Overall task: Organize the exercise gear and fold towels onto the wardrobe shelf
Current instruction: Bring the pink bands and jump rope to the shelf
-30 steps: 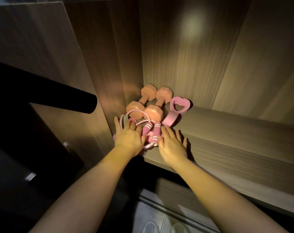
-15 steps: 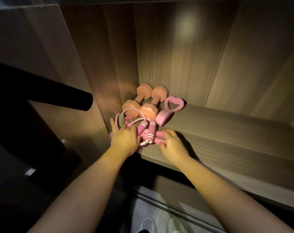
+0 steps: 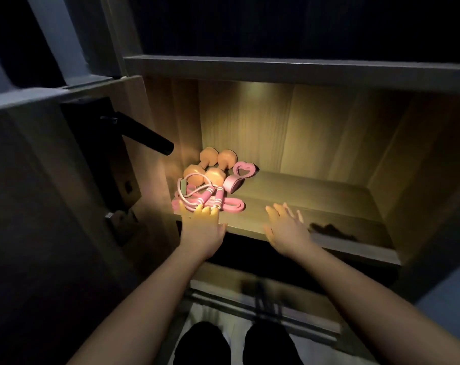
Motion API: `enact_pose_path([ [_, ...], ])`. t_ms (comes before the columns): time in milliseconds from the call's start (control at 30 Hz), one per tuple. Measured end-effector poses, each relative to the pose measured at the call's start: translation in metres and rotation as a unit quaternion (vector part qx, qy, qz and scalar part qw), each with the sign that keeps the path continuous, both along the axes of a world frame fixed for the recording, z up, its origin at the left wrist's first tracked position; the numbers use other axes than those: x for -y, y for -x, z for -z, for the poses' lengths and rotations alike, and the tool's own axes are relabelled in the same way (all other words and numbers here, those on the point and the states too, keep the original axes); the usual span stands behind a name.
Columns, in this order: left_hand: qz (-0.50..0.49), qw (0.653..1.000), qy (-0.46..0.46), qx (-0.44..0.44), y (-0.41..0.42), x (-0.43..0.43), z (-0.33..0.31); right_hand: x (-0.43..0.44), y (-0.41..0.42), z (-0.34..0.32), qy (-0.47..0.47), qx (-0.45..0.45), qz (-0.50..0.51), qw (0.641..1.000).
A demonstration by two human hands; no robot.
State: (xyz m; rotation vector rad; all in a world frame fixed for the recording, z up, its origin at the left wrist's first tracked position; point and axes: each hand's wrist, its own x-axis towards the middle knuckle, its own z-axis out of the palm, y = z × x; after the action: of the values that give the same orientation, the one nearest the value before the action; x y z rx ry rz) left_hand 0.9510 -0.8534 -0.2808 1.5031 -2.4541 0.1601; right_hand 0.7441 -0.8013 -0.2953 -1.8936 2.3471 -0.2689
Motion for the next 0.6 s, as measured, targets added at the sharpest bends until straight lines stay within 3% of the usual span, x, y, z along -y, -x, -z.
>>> enact_pose_path([
  [300,0.03,0.997,-0.006,-0.066,-0.016,-0.134,0.027,-0.15,-0.025,0.021,0.056,0.021,0.05,0.997],
  [600,0.046,0.996,-0.049,-0.063,0.009,-0.109,0.031,-0.107,-0.024,0.018,0.03,0.04,0.01,0.999],
])
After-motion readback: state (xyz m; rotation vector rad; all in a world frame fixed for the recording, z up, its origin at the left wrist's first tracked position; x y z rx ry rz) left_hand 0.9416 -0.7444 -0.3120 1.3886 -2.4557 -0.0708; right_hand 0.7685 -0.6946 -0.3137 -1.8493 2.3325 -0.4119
